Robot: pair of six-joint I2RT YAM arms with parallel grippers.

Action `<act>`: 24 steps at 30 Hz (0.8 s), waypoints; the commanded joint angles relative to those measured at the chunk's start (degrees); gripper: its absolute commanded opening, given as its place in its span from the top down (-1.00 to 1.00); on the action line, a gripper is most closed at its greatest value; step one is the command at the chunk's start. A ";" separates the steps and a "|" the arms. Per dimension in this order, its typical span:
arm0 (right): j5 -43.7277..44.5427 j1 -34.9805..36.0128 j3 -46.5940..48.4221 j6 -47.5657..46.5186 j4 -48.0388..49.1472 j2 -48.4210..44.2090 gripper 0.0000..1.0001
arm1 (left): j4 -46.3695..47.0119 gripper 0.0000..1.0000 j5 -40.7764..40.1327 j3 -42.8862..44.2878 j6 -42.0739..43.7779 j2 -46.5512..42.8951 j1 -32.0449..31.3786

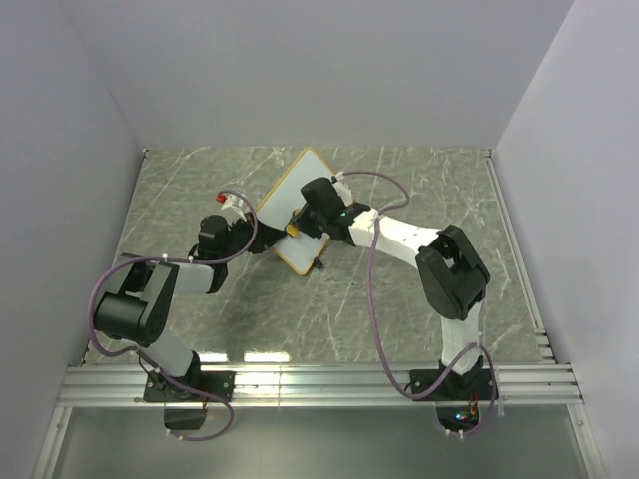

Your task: Erase the whiteboard

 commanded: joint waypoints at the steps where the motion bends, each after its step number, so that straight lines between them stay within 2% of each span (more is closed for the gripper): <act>1: -2.23 -2.92 4.45 -2.24 -1.62 6.87 1.00 | -15.91 0.99 -6.50 -1.61 6.57 2.94 -3.41; 8: -2.23 -10.29 8.24 -2.33 -0.22 9.61 1.00 | -16.53 0.99 -7.38 -2.14 6.75 2.06 -4.28; 16: -2.49 -15.31 14.21 -4.53 0.65 13.47 1.00 | -17.58 0.99 -8.61 -2.49 7.10 1.62 -5.87; 24: -5.47 -15.59 21.69 -3.57 1.80 17.26 1.00 | -17.67 0.99 -8.87 -2.31 7.54 2.32 -7.19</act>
